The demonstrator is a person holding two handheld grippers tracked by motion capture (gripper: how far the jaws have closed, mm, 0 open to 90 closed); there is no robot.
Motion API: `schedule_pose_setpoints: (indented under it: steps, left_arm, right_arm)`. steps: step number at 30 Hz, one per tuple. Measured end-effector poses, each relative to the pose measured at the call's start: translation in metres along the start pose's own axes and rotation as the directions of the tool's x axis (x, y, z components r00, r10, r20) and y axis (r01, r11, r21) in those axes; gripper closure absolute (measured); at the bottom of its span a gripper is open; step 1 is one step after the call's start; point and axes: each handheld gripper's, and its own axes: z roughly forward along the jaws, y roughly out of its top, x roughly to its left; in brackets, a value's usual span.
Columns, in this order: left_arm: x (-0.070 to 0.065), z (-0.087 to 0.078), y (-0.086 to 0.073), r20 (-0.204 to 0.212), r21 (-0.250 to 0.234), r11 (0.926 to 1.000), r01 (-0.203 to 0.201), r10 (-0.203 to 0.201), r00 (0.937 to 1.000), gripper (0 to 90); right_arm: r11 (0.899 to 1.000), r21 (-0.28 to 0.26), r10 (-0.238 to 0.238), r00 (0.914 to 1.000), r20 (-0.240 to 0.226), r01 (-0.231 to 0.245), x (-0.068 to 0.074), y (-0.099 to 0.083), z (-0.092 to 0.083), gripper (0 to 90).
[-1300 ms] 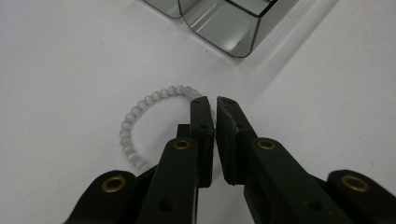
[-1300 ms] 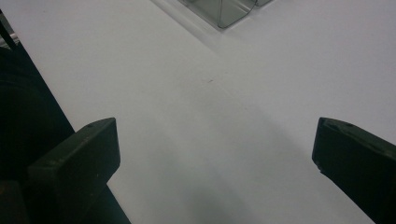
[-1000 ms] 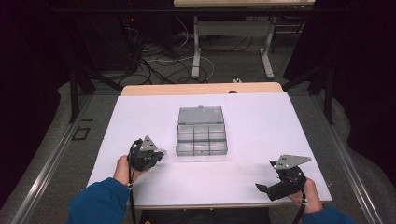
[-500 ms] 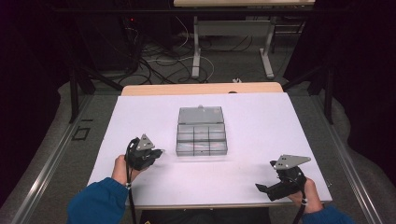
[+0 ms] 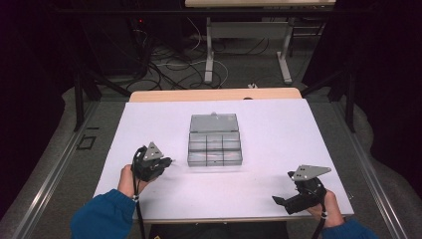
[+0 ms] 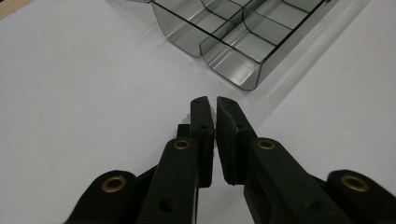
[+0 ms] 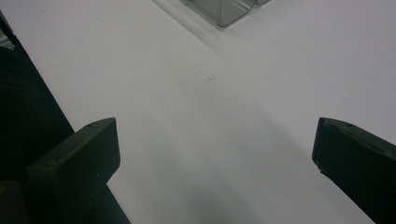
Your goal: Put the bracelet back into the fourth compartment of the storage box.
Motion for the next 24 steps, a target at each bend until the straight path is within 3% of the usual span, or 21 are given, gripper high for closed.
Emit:
schedule_pose_setpoints:
  steps: [24]
  left_arm:
    - [-0.005,-0.023,0.01,-0.027,-0.082,0.9966,-0.012,0.01,0.9996,85.6]
  right_arm:
    - [1.0,0.007,0.003,1.0,-0.007,-0.003,0.0,0.0,0.001,0.5]
